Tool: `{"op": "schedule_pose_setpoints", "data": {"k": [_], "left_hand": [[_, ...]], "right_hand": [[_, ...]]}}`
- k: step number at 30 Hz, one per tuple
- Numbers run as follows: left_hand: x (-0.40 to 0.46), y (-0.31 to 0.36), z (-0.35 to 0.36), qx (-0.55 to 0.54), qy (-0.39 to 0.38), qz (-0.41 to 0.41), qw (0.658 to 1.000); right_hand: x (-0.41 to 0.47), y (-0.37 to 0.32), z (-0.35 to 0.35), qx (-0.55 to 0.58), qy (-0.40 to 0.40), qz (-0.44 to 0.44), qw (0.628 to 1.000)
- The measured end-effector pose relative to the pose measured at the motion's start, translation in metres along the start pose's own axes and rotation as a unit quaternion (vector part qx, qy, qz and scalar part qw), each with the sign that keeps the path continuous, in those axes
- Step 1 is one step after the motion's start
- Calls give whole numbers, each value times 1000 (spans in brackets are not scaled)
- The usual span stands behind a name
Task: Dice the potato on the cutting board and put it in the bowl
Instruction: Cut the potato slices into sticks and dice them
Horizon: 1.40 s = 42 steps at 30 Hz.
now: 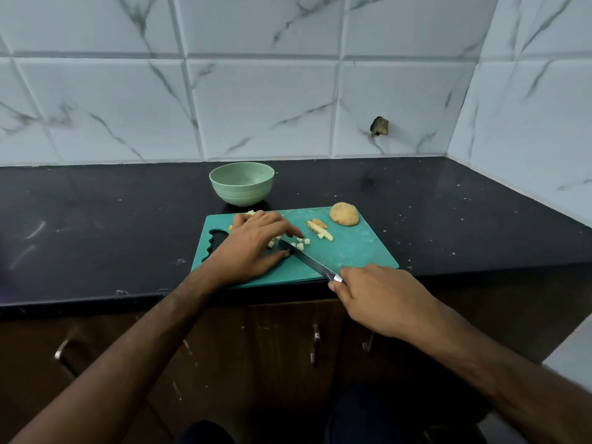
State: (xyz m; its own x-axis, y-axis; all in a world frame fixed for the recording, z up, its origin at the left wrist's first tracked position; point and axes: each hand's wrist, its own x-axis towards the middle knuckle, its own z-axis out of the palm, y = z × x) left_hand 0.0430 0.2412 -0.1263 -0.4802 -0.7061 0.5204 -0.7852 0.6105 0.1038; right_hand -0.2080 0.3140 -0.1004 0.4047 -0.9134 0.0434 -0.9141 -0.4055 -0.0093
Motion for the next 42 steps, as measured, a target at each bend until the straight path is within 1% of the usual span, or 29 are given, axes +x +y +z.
{"op": "schedule_pose_setpoints", "data": {"k": [3,7,11,13,14,16,18,20,22,23,25,27,29,31,33,35,38,40,42], "left_hand": [[2,-3,2,10,-33,26,999],[1,-6,7,3,-29,0,1000],[1,-6,5,-4,-11,-34,999],[1,-3,4,-2,2,-42,999],[1,-2,4,2,11,-46,999],[-1,-1,4,19,31,-57,998],[-2,0,4,50,42,-64,996],[-1,3,3,88,49,-56,993],[0,3,2,110,46,-25,993],[2,3,1,107,29,-14,994],[10,5,1,88,-31,-5,996],[19,7,6,80,-73,13,994],[31,10,13,81,-110,43,990],[41,11,17,74,-149,76,983],[46,9,19,73,-162,96,979],[47,6,19,92,-136,113,980],[42,0,17,110,-91,123,982],[37,-6,13,129,-57,120,983],[33,-14,9,156,-32,101,982]], "right_hand": [[1,8,-3,2,-20,-6,1000],[-2,28,-15,-6,-75,-14,997],[3,65,-31,-8,-137,-34,990],[9,87,-35,47,-139,-50,988],[12,97,-36,105,-137,-48,984],[19,114,-30,249,-109,-20,962],[27,126,-17,370,-54,9,927],[38,129,-4,445,10,26,895],[51,128,3,506,76,30,858],[58,126,5,533,105,31,839],[70,118,6,569,143,30,809],[80,108,10,592,154,32,790],[85,102,13,606,157,38,779],[86,101,15,609,155,42,777],[85,103,15,614,154,44,773],[84,105,15,618,156,46,769],[85,105,16,610,154,46,776],[85,104,17,607,153,44,779],[85,105,18,606,153,44,779]]}}
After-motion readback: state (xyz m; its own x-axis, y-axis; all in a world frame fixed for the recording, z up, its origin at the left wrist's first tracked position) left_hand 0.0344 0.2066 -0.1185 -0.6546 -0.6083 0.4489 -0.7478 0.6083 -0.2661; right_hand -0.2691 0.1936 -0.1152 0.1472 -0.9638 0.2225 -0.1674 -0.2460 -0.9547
